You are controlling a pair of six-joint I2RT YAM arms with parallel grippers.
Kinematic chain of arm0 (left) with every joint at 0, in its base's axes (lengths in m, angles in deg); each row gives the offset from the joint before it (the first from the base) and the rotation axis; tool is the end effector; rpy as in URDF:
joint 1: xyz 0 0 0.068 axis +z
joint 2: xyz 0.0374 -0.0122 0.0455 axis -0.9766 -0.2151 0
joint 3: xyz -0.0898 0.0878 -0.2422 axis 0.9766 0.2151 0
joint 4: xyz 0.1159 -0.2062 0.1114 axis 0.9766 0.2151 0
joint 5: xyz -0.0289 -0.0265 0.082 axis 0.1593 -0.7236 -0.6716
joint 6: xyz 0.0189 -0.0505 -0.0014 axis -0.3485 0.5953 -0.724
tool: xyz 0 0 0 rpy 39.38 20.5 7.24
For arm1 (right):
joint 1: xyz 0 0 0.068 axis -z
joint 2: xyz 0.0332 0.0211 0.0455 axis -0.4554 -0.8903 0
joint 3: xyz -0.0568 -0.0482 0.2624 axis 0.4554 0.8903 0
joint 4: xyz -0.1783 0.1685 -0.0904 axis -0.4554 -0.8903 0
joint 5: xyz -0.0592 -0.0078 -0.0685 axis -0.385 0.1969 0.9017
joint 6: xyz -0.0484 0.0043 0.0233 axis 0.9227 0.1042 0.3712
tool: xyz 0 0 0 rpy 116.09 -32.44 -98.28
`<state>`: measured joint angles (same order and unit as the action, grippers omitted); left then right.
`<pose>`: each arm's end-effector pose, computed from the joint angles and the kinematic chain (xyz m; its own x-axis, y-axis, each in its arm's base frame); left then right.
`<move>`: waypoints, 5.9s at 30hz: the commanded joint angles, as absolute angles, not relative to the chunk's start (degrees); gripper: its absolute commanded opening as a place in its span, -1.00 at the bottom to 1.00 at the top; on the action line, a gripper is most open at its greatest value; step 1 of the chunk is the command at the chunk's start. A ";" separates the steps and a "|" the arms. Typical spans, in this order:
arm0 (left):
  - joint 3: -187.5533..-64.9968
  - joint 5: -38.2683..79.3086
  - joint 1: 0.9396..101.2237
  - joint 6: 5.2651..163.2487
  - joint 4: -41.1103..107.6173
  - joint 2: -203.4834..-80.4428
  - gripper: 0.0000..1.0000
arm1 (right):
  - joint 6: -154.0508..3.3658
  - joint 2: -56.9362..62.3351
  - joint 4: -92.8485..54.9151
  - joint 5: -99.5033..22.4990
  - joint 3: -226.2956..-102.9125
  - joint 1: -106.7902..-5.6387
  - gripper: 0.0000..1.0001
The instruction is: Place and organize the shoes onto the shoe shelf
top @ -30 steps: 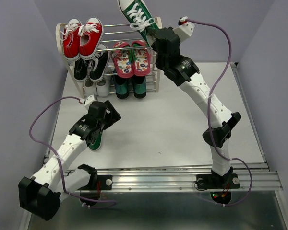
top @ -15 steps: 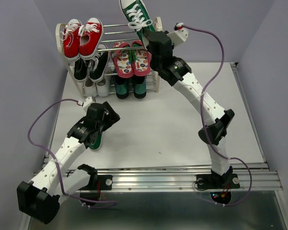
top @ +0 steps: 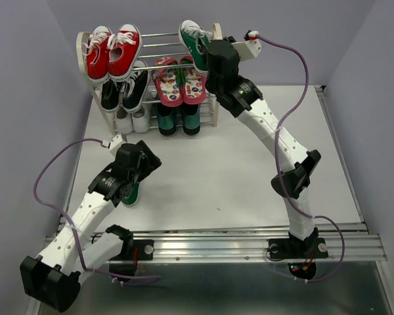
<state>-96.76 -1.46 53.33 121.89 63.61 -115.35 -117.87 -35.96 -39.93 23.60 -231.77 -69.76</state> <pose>0.1728 -0.0685 0.2843 -0.5034 -0.5801 -0.6404 -0.2459 0.8067 -0.5374 0.3485 0.2820 0.4963 0.1675 0.7540 -0.6352 0.1183 0.6243 0.7722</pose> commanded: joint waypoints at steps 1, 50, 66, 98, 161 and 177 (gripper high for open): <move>-96.21 -3.39 53.85 122.51 64.89 -113.84 0.98 | -120.21 -36.10 -33.14 25.48 -234.96 -69.80 -0.67; -97.79 -8.22 54.12 121.63 66.56 -113.75 0.98 | -54.29 -38.39 -23.30 1.04 -227.05 -68.75 -0.28; -97.96 -9.89 54.29 121.89 66.38 -114.11 0.98 | -49.54 -39.88 -0.73 3.68 -219.68 -68.75 -0.88; -96.82 -10.24 54.55 122.69 65.06 -113.23 0.98 | -41.55 -44.27 28.13 -2.20 -218.25 -68.75 -0.99; -91.37 -4.10 64.66 119.88 51.79 -139.50 -1.00 | -71.86 7.48 -1.23 18.62 -164.84 -67.08 1.00; -94.97 -2.95 43.22 116.97 37.65 -132.55 -1.00 | -85.75 14.00 -9.58 20.73 -145.14 -67.08 1.00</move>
